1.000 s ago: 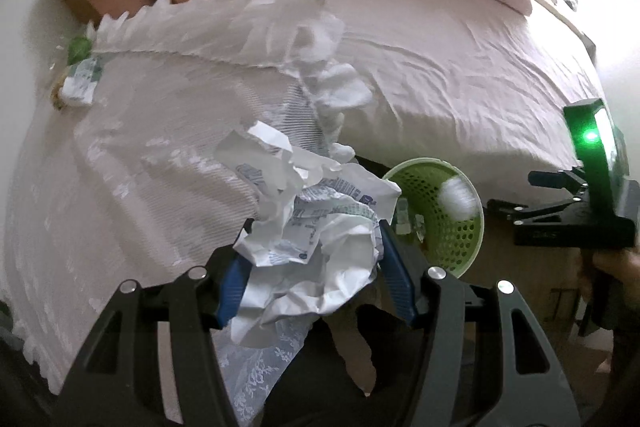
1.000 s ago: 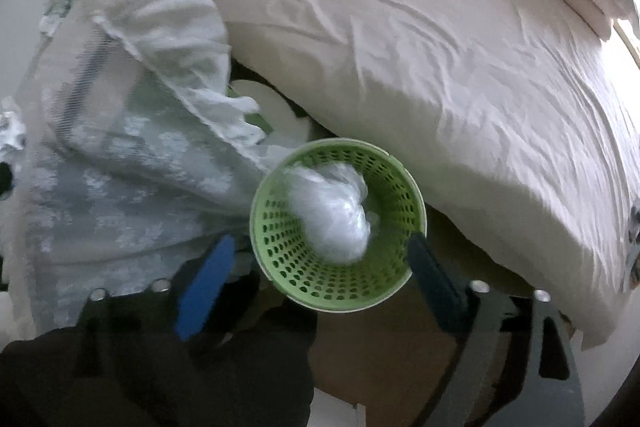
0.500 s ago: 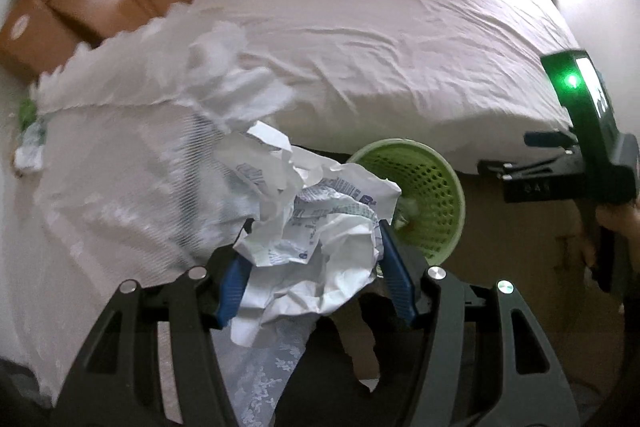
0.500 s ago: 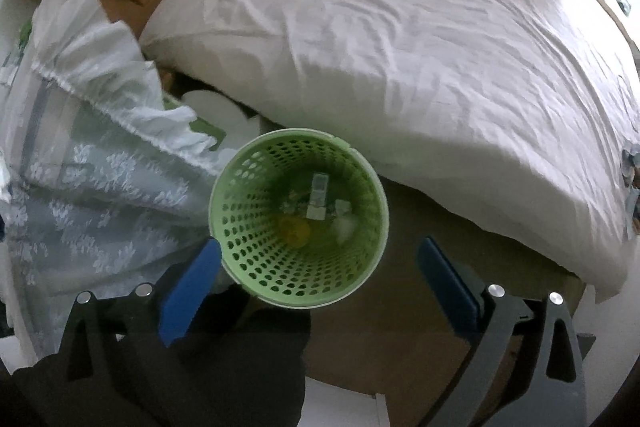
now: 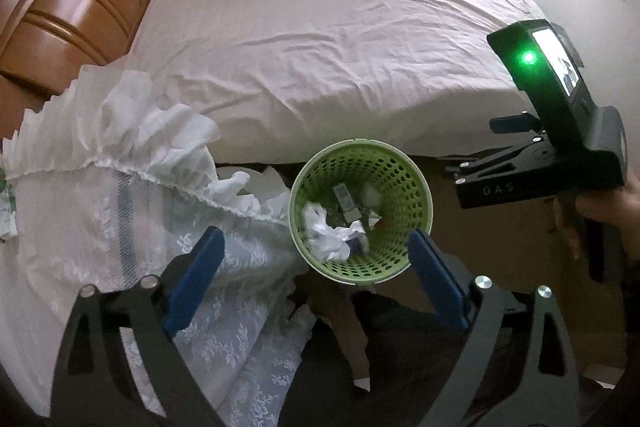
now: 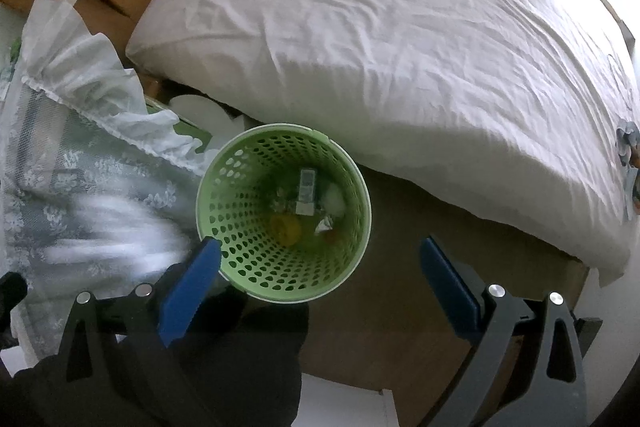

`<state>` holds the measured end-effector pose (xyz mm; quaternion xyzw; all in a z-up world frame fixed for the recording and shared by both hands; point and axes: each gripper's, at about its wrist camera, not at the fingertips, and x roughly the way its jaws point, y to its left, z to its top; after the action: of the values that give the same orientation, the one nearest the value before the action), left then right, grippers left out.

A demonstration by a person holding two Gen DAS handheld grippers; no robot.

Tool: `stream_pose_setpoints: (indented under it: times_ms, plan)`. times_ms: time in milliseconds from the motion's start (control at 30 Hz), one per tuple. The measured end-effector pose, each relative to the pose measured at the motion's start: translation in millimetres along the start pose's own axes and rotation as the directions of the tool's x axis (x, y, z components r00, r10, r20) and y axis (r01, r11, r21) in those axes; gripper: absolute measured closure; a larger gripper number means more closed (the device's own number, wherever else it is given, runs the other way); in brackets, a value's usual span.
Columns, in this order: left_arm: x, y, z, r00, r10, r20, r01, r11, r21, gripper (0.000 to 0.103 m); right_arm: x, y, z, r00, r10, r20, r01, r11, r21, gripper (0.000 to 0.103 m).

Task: Collect trash
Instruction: 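Move both tools back over the bed toward the green packets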

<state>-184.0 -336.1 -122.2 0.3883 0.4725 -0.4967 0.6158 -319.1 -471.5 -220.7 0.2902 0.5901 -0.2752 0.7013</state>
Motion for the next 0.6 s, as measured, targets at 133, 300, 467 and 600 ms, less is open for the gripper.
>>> stream_pose_setpoints:
  times_ms: [133,300,467,600]
  plan:
    - [2,5,0,1.0,0.003,-0.008,-0.004,1.0,-0.021,0.014,0,3,-1,1.0,-0.001,0.002,0.001,1.0,-0.006,0.004]
    - [-1,18,-2,1.0,0.011,-0.003,-0.011,0.998,-0.06,0.014,-1,10,0,1.0,-0.002,0.006,0.002,1.0,-0.014,0.004]
    - [-8,47,-9,0.998,0.054,0.014,-0.051,0.983,-0.176,0.014,-10,29,8,1.0,-0.018,0.022,0.019,0.998,-0.054,0.004]
    - [-21,91,-27,0.989,0.145,0.016,-0.132,0.939,-0.318,0.012,-29,66,22,0.998,-0.007,0.068,0.017,0.988,-0.154,0.004]
